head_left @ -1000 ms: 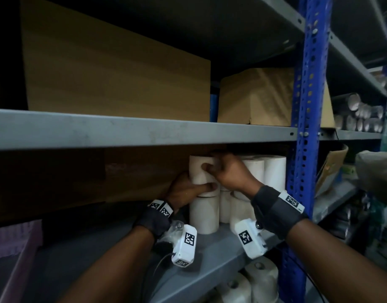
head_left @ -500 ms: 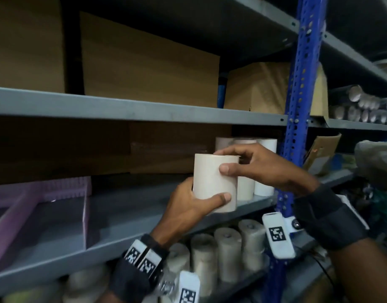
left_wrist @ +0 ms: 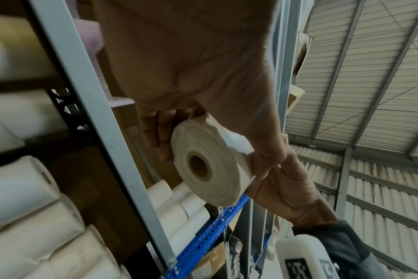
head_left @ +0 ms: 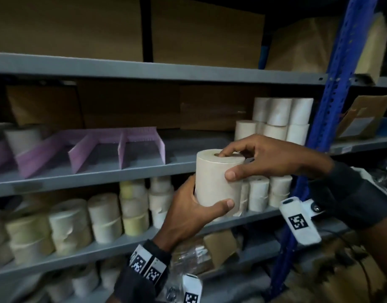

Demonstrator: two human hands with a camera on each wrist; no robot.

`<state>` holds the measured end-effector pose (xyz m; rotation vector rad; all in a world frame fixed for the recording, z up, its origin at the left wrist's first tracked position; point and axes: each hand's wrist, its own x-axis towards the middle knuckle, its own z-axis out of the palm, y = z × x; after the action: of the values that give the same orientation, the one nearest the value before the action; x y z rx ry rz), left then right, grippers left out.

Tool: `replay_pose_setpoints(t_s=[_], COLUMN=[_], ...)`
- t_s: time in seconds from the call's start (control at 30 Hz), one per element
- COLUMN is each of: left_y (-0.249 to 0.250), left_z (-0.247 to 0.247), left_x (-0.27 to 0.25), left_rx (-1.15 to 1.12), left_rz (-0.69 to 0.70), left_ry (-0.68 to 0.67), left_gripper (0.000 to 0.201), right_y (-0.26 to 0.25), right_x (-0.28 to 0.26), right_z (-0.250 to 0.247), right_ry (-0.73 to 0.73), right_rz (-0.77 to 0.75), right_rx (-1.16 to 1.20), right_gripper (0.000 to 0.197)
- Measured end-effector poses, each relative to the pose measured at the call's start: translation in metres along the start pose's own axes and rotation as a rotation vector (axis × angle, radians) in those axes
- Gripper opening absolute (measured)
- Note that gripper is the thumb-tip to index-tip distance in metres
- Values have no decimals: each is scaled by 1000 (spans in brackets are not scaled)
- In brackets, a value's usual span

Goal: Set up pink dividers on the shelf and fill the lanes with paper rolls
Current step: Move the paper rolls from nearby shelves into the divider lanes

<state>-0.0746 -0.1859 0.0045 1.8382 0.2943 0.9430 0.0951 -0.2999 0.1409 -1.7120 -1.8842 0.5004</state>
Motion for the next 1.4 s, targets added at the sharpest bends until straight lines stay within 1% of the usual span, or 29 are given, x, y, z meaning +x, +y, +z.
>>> replay_pose_setpoints(t_s=[0.2,0.37,0.5,0.63,0.73,0.83,0.93,1.0,1.07,1.13,1.2,1.27,1.33,1.4], left_y=[0,-4,-6,-12,-19,-20,-18,-20,-23,-29,-35,-43,-51,-59], left_z=[-51,-113,-172,-222,-252,-278,-297,-308,-314,-318,-320,-325,-332,-338], left_x=[-58,-105,-142,-179,-206,-228,-244,-250,-255,-257,-258,-255,-251,-246], left_rx=[57,94,109,80,119,161,223,316,461,595,716,855,990,1092], left_rz=[23,14,-12,13,32,57,91,115,122,161,216,221,178,141], left_ry=[67,102,118,151,198,242,275,337,443,534,572,553,487,417], left_gripper=[74,78,78,78,77,84,84,85,88,88,89,95,103,97], right_y=[-43,-80,-115,-149,-173,-195,-216,-226,-235,-241,-244,-246,-247,-248], right_x=[14,42,68,91,103,117,134,147,160,177,194,212,231,250], right_z=[48,101,152,202,233,254,269,277,284,291,296,301,304,307], right_ry=[-84,-136,-120,-75,-59,-73,-97,-77,-43,-2,18,48,72,100], right_rz=[-59,-98,-113,-155,-193,-195,-231,-252,-257,-265,-249,-217,-221,-243], right_rx=[-37,-4,14,24,20,-4,-3,0,-8,-7,-7,-10,-16,-23], right_gripper=[39,41,44,45,46,48,45,47,50,53,55,58,62,64])
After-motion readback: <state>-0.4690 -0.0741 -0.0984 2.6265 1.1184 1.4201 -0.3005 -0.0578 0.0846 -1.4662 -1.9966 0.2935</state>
